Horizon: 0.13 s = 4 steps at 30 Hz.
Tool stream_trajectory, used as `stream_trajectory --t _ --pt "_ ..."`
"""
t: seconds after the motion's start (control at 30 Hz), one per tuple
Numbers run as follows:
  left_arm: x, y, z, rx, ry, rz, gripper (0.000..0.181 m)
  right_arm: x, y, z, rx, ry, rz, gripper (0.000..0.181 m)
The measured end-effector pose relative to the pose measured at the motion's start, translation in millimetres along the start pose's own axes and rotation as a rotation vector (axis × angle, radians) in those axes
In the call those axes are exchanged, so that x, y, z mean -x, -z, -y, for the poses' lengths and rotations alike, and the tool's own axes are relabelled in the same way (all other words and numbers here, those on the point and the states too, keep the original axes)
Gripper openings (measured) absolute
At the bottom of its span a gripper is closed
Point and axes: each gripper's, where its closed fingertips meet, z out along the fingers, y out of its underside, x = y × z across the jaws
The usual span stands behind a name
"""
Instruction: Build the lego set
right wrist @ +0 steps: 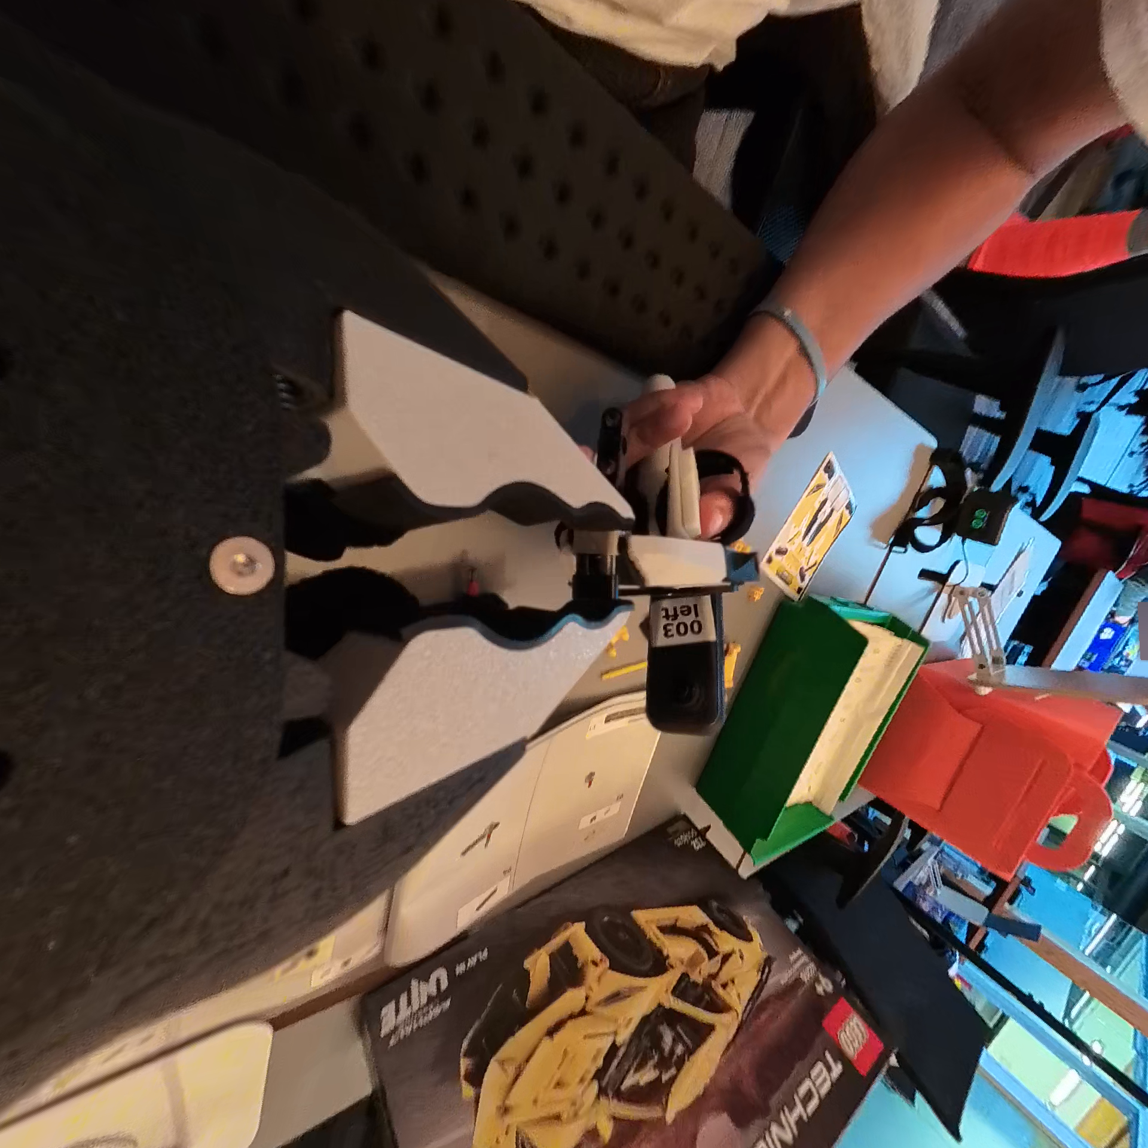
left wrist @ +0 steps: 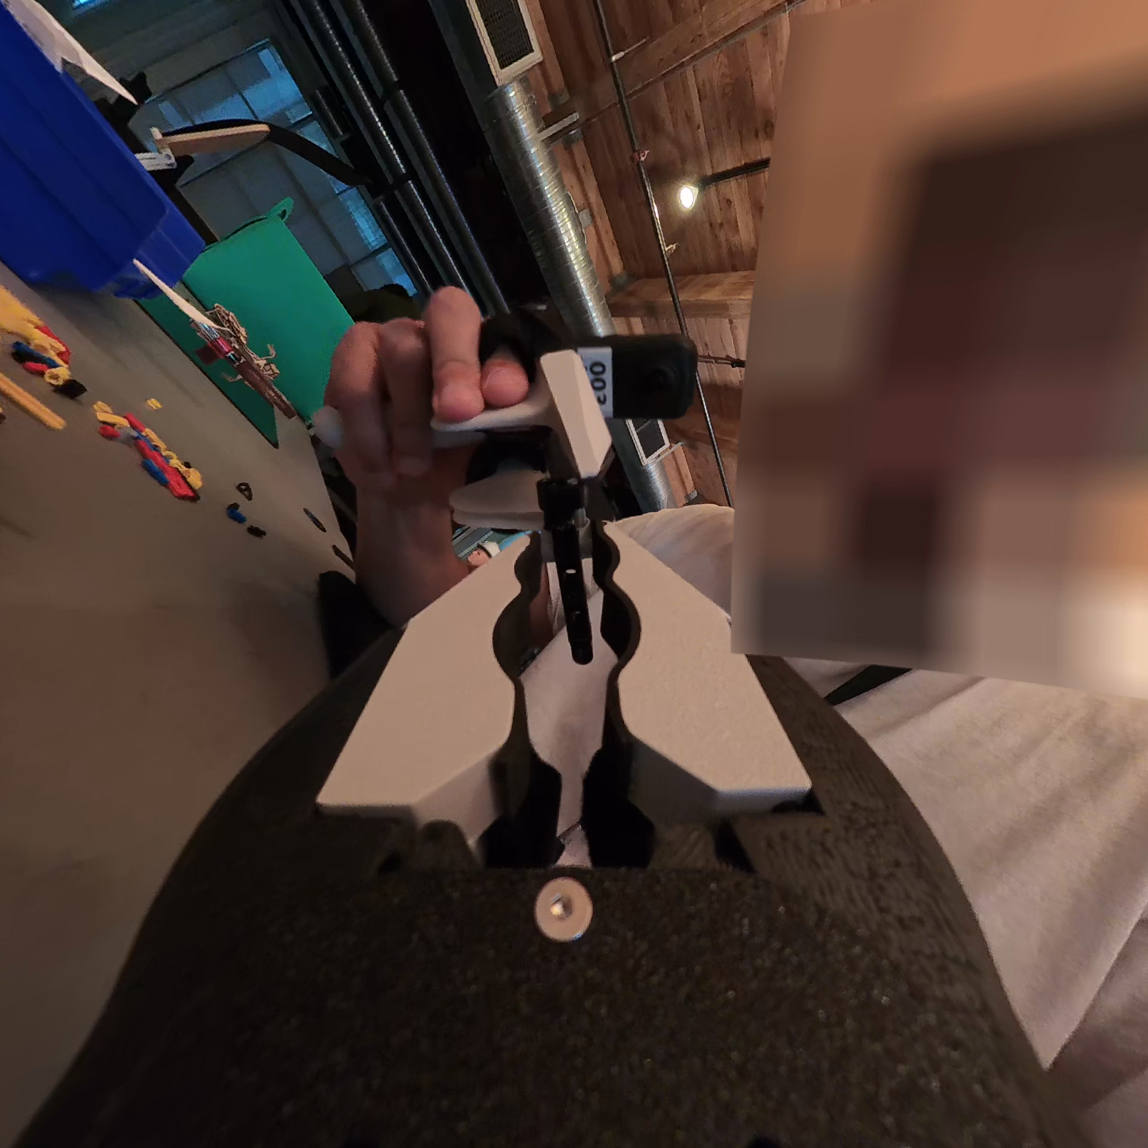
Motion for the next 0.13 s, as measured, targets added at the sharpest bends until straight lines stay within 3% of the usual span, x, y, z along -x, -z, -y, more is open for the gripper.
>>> stream_trajectory --t 0.13 --pt "-1.4 0.1 2.3 -0.013 -0.004 -0.007 0.014 -2.8 -0.3 1.4 0.003 0.0 -0.028 0.02"
